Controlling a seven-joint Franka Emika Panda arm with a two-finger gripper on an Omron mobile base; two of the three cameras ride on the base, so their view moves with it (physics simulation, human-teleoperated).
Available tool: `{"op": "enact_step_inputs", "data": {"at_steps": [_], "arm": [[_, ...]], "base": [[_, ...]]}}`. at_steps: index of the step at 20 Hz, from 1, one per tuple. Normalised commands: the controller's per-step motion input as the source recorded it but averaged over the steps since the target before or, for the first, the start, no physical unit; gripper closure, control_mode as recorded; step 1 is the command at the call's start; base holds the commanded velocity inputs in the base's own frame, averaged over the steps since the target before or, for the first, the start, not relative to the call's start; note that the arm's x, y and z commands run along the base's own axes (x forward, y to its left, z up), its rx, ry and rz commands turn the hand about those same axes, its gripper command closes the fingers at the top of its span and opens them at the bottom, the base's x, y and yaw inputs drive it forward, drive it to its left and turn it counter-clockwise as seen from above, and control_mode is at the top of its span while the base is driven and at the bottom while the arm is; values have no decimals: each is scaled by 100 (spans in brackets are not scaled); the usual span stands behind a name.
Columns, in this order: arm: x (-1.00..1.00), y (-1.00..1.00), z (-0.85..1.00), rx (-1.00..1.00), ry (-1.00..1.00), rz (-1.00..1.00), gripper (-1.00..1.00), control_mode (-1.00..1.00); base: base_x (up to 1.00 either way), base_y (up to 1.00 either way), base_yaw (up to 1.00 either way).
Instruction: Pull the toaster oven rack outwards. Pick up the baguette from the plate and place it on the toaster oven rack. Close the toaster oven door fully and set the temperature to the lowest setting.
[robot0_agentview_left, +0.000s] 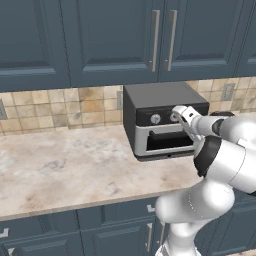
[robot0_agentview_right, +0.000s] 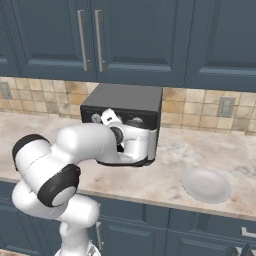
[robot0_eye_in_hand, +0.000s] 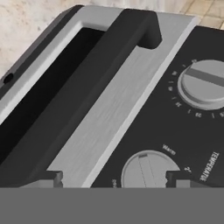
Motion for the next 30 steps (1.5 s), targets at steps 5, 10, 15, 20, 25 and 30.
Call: {"op": "enact_step_inputs", "data": {"at_steps": [5,10,15,20,25,30], "arm": [[12,-9,1,0,2,15,-100,-100],[20,-5,0,0,3,14,-100,-100],[31,-6,0,0,0,17,-100,-100],[40,-1,0,0,0,19,-100,-100],[49,0,0,0,0,18,-100,-100],[64,0,-6,0,5,16,-100,-100]], "base": [[0,0,0],[0,0,0],[0,0,0],[0,0,0],[0,0,0],[0,0,0]]}}
